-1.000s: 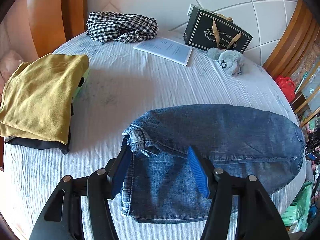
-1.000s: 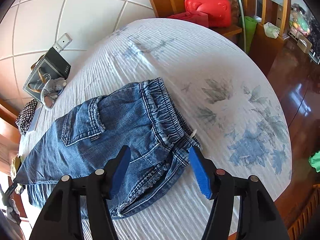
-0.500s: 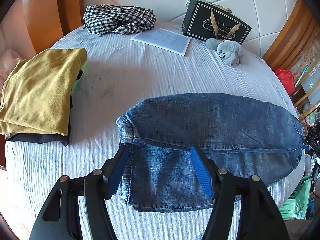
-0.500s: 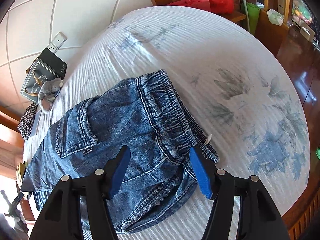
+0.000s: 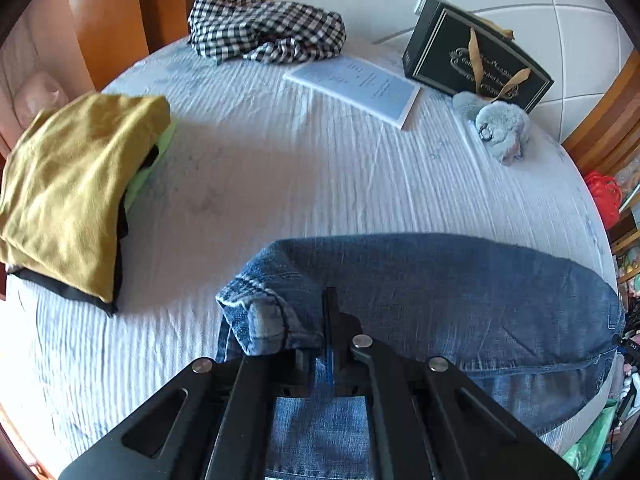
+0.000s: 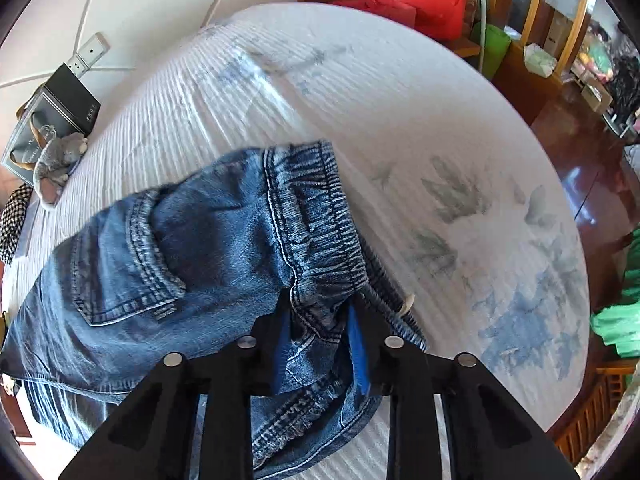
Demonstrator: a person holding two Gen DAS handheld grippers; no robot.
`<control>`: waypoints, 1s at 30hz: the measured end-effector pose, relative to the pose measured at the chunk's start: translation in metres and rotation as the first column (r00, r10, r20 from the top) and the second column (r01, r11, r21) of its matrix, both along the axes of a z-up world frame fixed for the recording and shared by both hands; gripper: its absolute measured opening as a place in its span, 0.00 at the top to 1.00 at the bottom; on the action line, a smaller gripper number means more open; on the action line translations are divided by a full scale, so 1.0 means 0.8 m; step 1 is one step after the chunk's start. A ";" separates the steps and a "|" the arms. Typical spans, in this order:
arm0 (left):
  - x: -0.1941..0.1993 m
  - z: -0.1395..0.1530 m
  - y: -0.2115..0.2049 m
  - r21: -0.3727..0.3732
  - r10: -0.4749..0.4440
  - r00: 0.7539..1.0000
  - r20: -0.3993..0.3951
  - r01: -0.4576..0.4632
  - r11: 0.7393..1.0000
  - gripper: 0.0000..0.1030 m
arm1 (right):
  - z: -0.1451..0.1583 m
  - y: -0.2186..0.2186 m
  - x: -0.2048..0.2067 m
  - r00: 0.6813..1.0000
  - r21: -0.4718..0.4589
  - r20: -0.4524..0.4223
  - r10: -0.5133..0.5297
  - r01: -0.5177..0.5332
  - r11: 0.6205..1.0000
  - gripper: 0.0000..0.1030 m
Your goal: Fold clothes
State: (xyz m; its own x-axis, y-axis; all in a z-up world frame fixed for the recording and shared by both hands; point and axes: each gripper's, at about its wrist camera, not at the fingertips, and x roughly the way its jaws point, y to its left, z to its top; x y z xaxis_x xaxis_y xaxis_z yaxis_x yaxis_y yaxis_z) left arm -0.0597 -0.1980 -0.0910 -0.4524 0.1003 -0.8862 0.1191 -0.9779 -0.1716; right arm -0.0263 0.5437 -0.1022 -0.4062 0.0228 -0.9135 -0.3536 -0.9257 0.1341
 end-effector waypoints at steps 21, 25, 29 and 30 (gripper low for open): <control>0.130 -0.037 -0.030 -0.026 -0.185 0.969 0.167 0.192 0.981 0.77 | 0.004 0.011 0.089 0.987 0.116 0.154 0.043 -0.062 0.991 0.43; 0.131 0.016 -0.031 -0.037 -0.223 0.973 0.059 0.225 0.974 0.29 | 0.037 0.014 0.093 0.996 0.115 0.076 0.048 -0.057 0.992 0.42; 0.116 0.032 -0.037 -0.064 -0.211 0.977 0.018 0.212 0.975 0.28 | 0.046 0.006 0.088 0.997 0.111 0.024 0.067 -0.069 0.991 0.42; 0.110 0.030 -0.038 -0.069 -0.203 0.979 0.015 0.203 0.977 0.28 | 0.046 0.001 0.085 0.997 0.110 0.014 0.076 -0.077 0.991 0.42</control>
